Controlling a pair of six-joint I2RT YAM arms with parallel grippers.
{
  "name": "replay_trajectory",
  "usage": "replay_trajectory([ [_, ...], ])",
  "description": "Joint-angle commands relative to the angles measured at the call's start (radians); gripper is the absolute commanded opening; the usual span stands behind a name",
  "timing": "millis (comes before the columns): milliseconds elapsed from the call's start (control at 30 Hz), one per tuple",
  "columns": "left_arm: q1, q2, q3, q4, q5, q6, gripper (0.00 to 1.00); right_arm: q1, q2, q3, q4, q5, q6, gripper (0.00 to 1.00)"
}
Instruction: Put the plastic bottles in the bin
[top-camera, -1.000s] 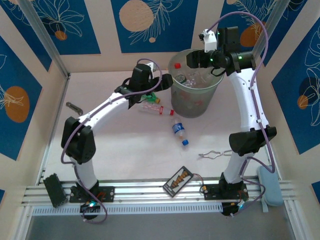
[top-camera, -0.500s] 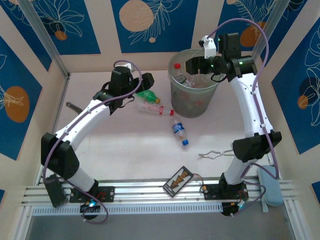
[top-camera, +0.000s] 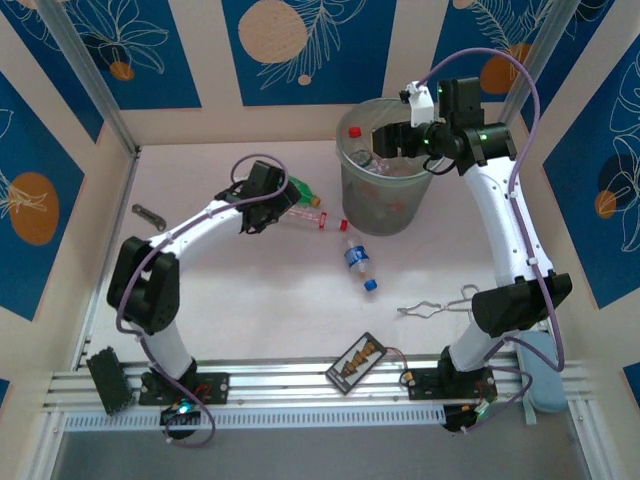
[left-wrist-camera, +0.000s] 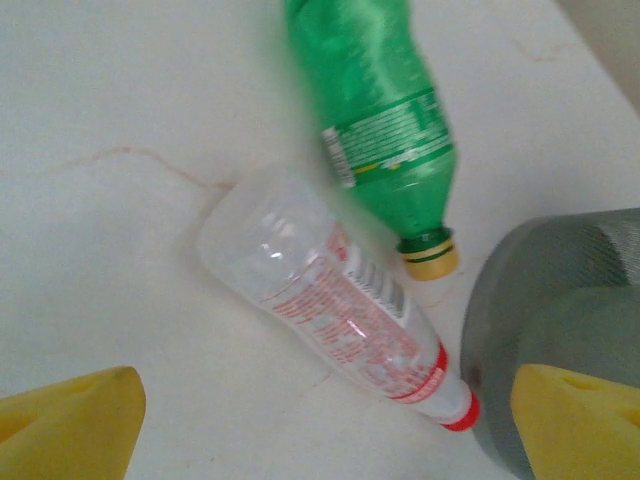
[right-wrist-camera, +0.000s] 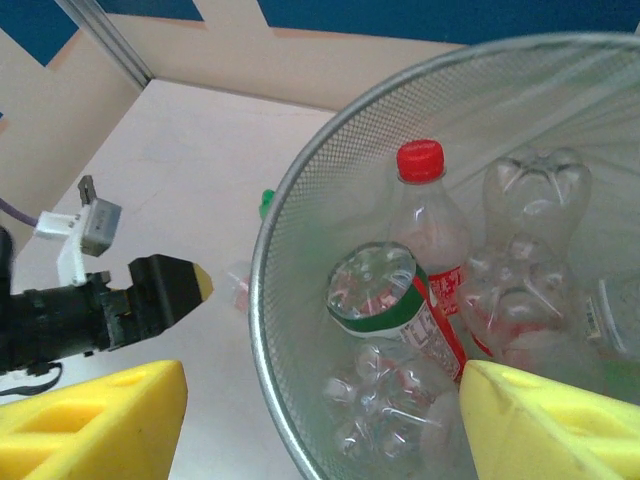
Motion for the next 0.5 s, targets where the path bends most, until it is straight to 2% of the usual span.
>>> replay_trajectory([
  [0,-0.01,0.058,-0.001,0.057,0.0,-0.128,0.93,-0.007,-0.043,-0.015,0.005,-0.001,0.016,0.73],
  [267,-0.011,0.179,0.046,0.108,0.01,-0.215,0.9,-0.008,-0.059,-0.043,-0.001,0.022,0.002,0.73],
  [367,-0.012,0.201,0.028,0.133,-0.008,-0.268,0.83,-0.012,-0.069,-0.063,0.006,0.023,0.0,0.73],
  [467,-0.008,0.224,0.023,0.145,-0.013,-0.289,0.8,-0.016,-0.072,-0.079,0.012,0.017,0.004,0.73],
])
